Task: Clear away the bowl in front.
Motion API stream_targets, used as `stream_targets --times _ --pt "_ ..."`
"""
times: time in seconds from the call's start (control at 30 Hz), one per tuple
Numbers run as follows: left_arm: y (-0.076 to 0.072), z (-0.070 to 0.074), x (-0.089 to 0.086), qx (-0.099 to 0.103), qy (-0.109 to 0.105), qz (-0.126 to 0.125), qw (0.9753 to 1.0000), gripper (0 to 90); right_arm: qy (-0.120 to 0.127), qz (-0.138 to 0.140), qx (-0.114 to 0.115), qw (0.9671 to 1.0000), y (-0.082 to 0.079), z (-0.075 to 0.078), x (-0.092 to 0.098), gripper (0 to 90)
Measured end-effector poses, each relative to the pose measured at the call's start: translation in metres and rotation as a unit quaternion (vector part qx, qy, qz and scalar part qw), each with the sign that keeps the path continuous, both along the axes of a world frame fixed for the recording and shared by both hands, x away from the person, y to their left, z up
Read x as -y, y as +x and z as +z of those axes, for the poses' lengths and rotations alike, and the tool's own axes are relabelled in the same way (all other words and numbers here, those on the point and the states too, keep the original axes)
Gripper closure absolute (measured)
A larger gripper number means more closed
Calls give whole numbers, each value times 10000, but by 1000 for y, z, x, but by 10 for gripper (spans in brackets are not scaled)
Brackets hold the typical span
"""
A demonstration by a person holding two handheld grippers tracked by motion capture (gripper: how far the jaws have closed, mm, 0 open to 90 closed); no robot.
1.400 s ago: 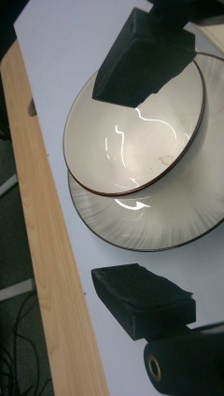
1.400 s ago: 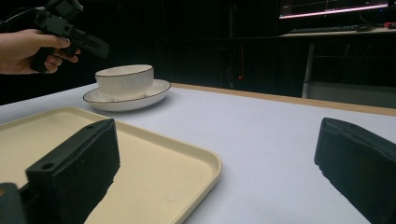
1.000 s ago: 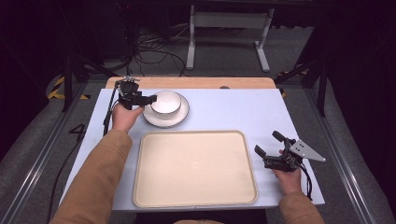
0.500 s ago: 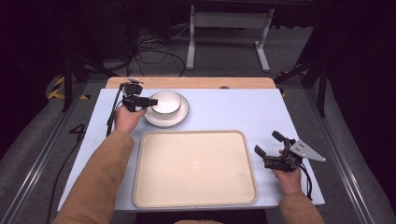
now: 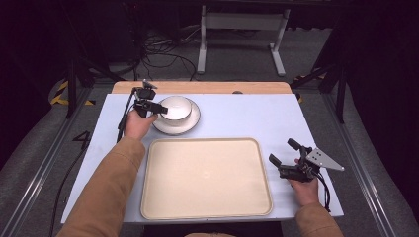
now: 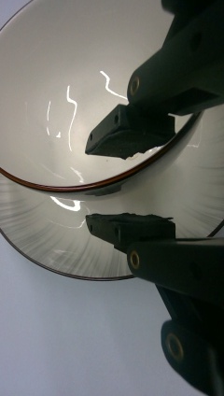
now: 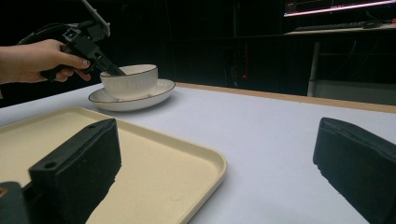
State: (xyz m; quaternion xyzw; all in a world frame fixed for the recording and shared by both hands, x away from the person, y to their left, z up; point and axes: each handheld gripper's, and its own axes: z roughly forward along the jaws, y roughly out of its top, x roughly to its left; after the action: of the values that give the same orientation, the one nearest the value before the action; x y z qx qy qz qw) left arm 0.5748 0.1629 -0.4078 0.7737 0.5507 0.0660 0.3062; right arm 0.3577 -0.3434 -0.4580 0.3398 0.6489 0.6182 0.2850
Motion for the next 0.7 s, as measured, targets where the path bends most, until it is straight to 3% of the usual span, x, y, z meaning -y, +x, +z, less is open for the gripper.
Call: stream_targets --times 0.2,0.4,0.7 --pt "1 -2 3 -18 33 142 9999 727 -15 5 0 10000 0 0 0 14" --pt "2 0 3 -24 218 353 9991 815 -23 6 -10 10000 0 0 0 16" --pt "2 2 -2 -53 43 555 9984 826 -23 18 -12 10000 0 0 0 19"
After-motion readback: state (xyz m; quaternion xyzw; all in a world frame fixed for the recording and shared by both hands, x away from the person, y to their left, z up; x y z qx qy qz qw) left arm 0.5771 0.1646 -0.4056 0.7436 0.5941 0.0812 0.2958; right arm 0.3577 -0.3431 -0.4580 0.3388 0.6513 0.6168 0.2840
